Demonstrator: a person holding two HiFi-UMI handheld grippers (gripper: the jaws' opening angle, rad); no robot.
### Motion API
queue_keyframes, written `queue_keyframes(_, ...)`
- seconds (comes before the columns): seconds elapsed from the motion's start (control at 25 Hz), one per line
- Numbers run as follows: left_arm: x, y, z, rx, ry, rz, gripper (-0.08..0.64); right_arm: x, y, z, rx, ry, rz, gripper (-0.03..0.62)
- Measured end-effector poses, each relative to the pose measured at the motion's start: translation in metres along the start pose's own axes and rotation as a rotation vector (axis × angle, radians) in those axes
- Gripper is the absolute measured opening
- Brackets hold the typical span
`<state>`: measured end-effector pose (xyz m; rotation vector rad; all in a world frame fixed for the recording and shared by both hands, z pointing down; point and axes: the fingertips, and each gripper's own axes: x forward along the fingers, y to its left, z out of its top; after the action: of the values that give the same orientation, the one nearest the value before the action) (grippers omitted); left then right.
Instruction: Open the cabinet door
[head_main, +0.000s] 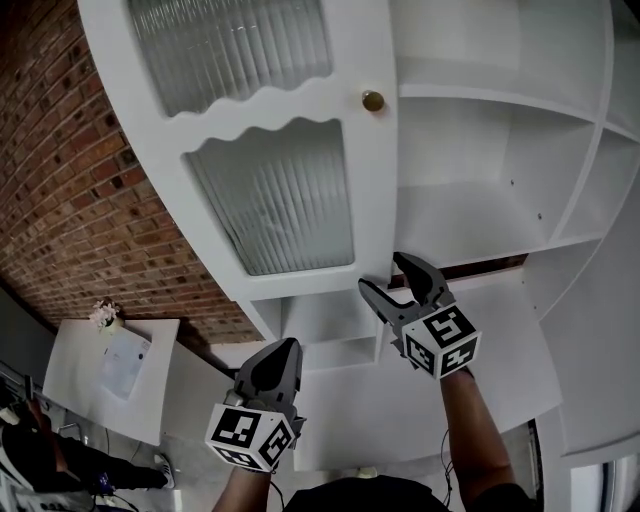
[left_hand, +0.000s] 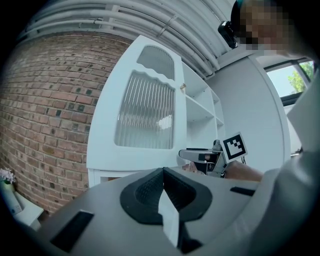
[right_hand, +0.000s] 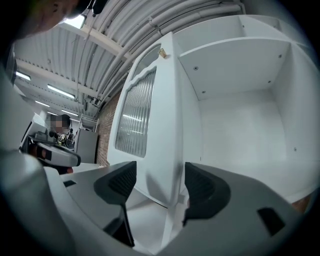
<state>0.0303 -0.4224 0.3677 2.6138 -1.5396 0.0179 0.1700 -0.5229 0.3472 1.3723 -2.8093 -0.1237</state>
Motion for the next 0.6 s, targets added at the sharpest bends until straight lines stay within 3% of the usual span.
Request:
queue_keyframes(0.36,-0.003,0.005,-0.003,-0.011,0.000,0.018,0.006,0.006,0.004,-0.003,-0.051,0.036,-0.070,0.302)
queue_keyframes(0.6,-0.008,0.004,-0.002,-0.015,-0.009,0.013,0.006,0.007,0.008,-0.002,-0.034,0.054,-0.134,0.314)
